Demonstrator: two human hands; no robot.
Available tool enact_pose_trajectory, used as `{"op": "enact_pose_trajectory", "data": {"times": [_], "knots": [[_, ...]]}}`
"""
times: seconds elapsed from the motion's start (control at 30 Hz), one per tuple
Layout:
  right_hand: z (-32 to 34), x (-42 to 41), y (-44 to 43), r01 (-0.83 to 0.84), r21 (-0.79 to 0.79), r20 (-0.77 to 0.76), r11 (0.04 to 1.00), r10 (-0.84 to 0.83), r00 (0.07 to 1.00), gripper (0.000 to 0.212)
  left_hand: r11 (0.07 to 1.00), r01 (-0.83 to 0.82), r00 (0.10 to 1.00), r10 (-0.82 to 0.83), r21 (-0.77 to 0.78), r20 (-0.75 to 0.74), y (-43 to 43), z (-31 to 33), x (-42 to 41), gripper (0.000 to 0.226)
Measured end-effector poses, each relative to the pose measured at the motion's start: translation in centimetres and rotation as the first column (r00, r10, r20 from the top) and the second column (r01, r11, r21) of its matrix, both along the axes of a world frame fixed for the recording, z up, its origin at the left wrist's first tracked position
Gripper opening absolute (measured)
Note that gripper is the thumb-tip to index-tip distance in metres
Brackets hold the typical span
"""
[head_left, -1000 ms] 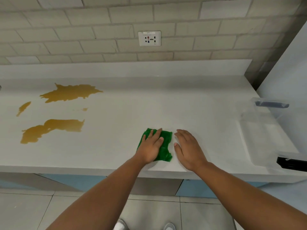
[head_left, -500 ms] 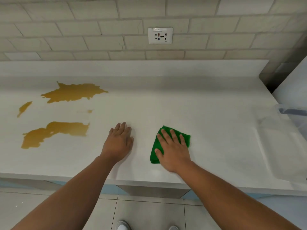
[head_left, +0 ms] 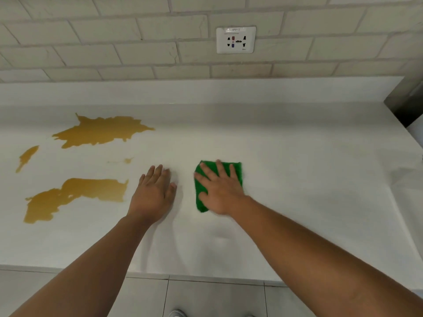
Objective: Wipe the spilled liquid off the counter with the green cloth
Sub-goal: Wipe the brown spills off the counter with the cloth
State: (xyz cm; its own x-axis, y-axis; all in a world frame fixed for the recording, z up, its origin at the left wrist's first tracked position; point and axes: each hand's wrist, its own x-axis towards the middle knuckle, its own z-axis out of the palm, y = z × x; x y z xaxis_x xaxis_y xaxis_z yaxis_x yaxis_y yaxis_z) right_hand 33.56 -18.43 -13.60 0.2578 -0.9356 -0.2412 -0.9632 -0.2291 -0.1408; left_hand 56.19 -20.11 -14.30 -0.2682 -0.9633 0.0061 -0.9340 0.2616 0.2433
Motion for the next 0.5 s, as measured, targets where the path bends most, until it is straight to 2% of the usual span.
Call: {"op": "enact_pose_trajectory", "data": {"times": [0.07,0.13,0.23,0.37,0.43,0.5], "knots": [[-0.2,-0.3,2.0,-0.085,-0.023,0.006,0.996,0.085,0.996,0.067,1.0,0.02,1.0,-0.019,-0.004,0.007,-0.9,-0.1,0.2,0.06],[-0.4,-2.7,3.5,-0.065,-0.043,0.006,0.997,0.065,0.998,0.069,0.998,0.058,0.998,-0.058,-0.009,0.011,-1.6,-0.5,0.2,0.061],[-0.7,-7.7,4.2,0.133,-0.051,-0.022,0.99,-0.134,0.991,0.073,0.997,0.075,0.997,-0.075,-0.018,-0.014,-2.6,-0.8,-0.1,0.057],[-0.6,-11.8,0.7,0.408,0.029,-0.072,0.913,-0.405,0.911,0.075,0.995,0.093,0.994,-0.094,-0.024,-0.049,-3.4,-0.6,-0.4,0.056],[-0.7,-10.9,-2.0,0.483,0.052,-0.082,0.874,-0.479,0.874,0.075,0.994,0.108,0.992,-0.11,-0.029,-0.062,-3.6,-0.6,-0.3,0.056],[-0.8,-8.4,-4.2,0.489,0.05,-0.085,0.871,-0.484,0.871,0.075,0.994,0.111,0.991,-0.112,-0.024,-0.078,-3.8,-0.5,-0.2,0.056]]}}
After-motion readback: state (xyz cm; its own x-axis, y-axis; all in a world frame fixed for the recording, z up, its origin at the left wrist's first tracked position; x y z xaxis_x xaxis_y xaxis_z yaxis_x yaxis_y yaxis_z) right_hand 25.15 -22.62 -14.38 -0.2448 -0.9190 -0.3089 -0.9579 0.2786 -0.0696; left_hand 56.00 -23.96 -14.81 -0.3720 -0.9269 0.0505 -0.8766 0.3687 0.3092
